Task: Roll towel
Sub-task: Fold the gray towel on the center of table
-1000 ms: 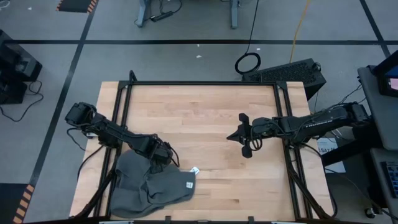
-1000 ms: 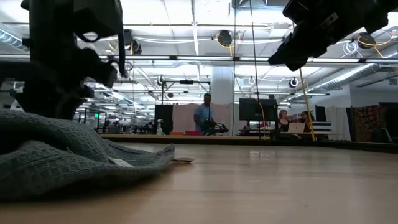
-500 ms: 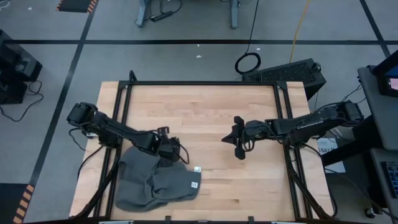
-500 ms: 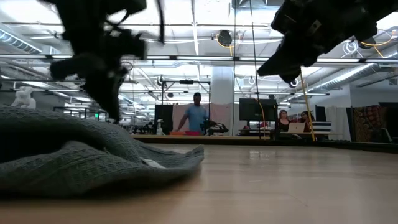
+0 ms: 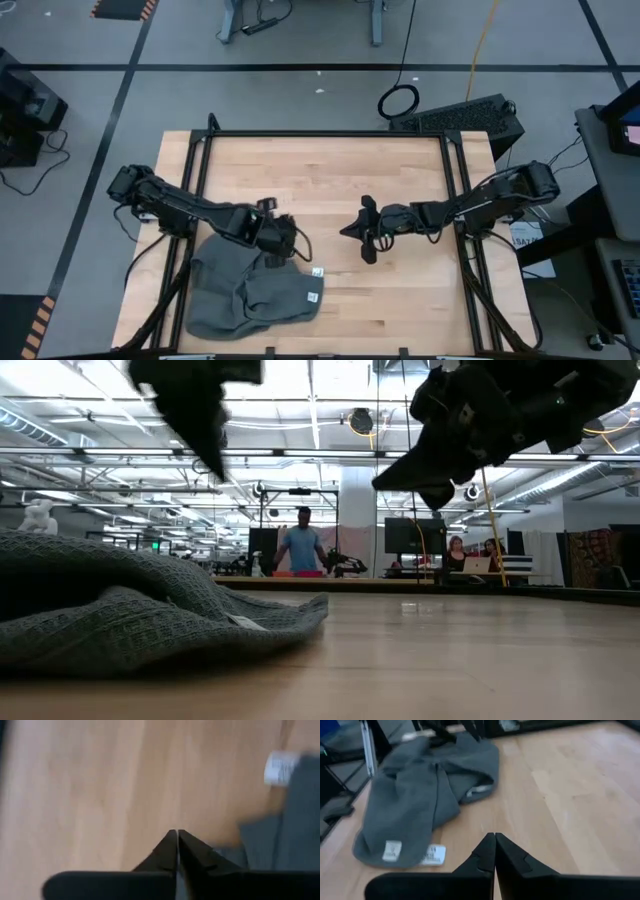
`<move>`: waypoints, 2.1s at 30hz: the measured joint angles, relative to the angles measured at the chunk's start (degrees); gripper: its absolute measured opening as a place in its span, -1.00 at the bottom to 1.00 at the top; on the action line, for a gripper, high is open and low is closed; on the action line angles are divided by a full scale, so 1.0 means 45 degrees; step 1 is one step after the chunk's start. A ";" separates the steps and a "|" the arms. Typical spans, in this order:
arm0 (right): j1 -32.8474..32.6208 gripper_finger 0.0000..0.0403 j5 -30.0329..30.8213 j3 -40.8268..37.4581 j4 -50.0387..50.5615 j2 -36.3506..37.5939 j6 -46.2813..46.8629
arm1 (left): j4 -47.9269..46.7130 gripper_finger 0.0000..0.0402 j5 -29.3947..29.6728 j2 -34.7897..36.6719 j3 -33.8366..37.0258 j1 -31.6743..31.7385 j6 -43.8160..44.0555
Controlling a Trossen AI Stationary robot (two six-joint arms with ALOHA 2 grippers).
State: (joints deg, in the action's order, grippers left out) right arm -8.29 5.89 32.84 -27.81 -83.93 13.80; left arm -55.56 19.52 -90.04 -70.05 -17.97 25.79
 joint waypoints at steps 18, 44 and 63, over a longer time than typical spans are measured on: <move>0.0017 -1.00 0.0024 0.0000 -0.0358 -0.0492 -0.0996 | 0.1598 0.09 -0.0235 -0.0024 0.4403 -0.1711 0.6521; 0.0008 -1.00 0.1039 0.0054 -0.1728 -0.1008 0.0270 | 0.2115 -0.99 0.0376 -0.0009 0.3619 -0.1755 0.4155; 0.0012 -1.00 0.0971 0.4692 -0.0575 -0.4946 -0.1616 | 0.2360 0.11 0.0242 -0.0018 0.4509 -0.2971 0.8162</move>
State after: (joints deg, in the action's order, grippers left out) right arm -8.23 10.26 53.95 -30.40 -106.19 6.53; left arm -44.94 20.61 -90.12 -49.76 -31.34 62.52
